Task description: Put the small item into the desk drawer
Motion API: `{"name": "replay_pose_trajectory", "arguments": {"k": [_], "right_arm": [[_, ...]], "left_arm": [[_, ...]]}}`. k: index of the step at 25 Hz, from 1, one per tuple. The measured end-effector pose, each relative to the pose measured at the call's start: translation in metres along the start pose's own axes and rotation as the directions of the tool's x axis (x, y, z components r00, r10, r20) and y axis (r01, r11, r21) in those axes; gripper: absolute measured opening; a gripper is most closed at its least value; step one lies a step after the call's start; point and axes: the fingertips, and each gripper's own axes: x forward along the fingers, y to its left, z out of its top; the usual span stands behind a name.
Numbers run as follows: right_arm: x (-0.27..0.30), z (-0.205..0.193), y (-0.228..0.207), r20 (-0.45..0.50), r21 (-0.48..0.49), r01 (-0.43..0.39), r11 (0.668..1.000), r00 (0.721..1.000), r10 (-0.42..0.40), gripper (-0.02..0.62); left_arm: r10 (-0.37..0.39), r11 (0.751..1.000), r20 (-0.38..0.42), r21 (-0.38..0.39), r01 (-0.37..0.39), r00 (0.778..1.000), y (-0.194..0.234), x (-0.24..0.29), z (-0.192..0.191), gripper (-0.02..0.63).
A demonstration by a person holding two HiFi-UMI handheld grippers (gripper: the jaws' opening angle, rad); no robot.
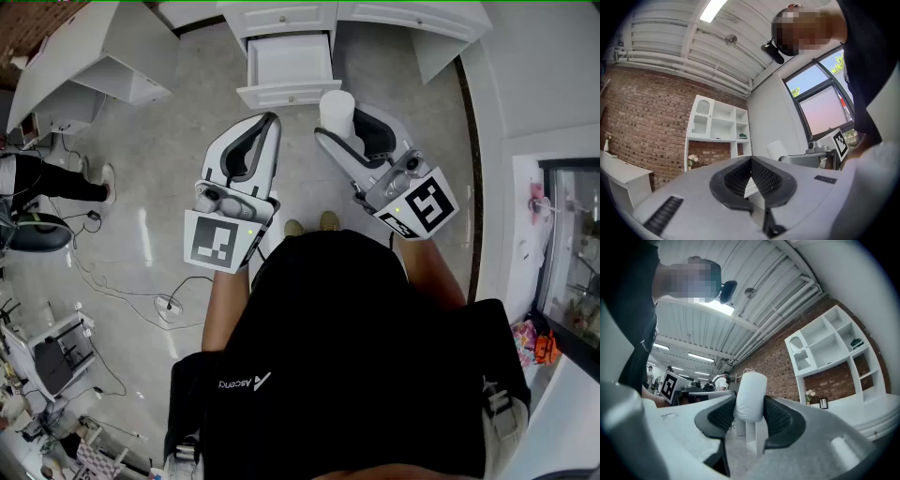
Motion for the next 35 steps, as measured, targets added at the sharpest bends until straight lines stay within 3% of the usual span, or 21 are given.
{"name": "replay_pose_trajectory", "arguments": {"k": [7,21,35], "right_arm": [[-0.006,-0.003,-0.01,0.006,0.044,0.003,0.999,1.0,-0.004,0.183],[-0.024,-0.01,-0.056,-0.014,0.029,-0.053,0.998,0.998,0.053,0.182],[0.034,-0.039,-0.103,-0.056,0.004,-0.055,0.998,0.997,0.055,0.182]], "left_arm": [[0.011,1.0,-0.014,-0.001,-0.011,1.0,-0.002,0.004,-0.006,-0.002],[0.093,0.995,-0.033,0.023,-0.092,0.995,-0.007,0.041,-0.02,-0.002],[0.091,0.996,-0.033,0.012,-0.091,0.995,0.062,0.084,-0.045,-0.002]]}}
